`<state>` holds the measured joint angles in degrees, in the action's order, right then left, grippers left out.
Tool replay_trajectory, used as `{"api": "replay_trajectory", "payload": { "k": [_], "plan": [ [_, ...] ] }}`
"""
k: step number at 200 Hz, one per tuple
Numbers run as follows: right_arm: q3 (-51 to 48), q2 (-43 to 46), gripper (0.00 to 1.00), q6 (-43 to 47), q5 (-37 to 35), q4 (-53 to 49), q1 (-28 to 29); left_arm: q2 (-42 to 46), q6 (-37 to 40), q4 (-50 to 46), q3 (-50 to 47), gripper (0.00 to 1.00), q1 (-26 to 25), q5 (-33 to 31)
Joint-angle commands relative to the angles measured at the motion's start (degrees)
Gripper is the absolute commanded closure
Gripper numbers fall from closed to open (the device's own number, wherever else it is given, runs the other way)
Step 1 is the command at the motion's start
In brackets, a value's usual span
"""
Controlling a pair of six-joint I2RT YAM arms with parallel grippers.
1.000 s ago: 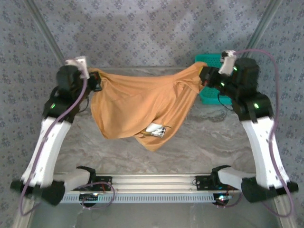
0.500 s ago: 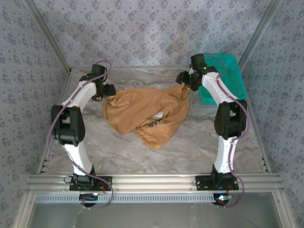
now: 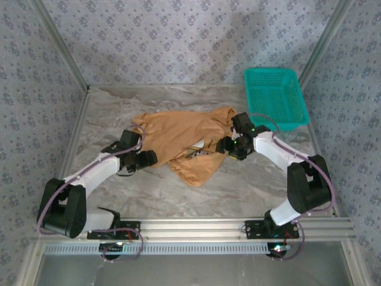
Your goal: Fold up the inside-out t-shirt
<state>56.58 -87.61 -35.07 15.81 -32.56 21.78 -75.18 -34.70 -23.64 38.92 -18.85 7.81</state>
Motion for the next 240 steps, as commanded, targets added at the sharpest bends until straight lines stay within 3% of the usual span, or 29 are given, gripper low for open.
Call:
{"api": "replay_trajectory", "payload": {
  "k": [1,20,36,65,81,99,122,194,240],
  "plan": [
    [-2.75,1.70,0.36,-3.52,1.36,3.98,1.42,-2.51,-2.66,7.02,-1.34,0.22,0.04,0.49],
    [-3.27,-0.96,0.36,-5.31,2.06,6.04,3.54,-6.16,-2.31,9.24,-0.12,0.24,0.24,-0.87],
    [-2.64,-4.04,0.35,-7.10,2.48,8.15,6.39,-9.13,-1.83,10.51,1.88,0.33,0.31,-1.77],
    [-0.84,-9.86,0.36,-10.19,0.82,10.65,10.58,-13.13,-0.66,10.00,5.23,0.80,1.21,-2.52],
    [-0.50,-12.05,0.41,-11.32,0.52,11.85,10.92,-13.18,-0.09,8.87,6.36,1.00,2.67,-2.28],
    [0.10,-12.93,0.62,-11.02,-0.84,11.67,10.66,-11.27,0.80,7.10,7.60,1.00,4.96,-1.94],
    [1.23,-12.62,1.00,-8.88,-2.03,9.24,9.11,-7.64,1.81,4.44,9.72,1.00,9.10,-1.16],
    [2.11,-2.37,1.00,3.09,-1.39,-3.90,-1.00,1.75,4.85,-1.93,13.96,1.00,22.03,-0.87],
    [4.55,-1.72,1.00,7.04,-1.32,-7.89,-1.89,-5.57,5.11,-0.63,21.67,1.00,23.58,-0.87]
  ]
}}
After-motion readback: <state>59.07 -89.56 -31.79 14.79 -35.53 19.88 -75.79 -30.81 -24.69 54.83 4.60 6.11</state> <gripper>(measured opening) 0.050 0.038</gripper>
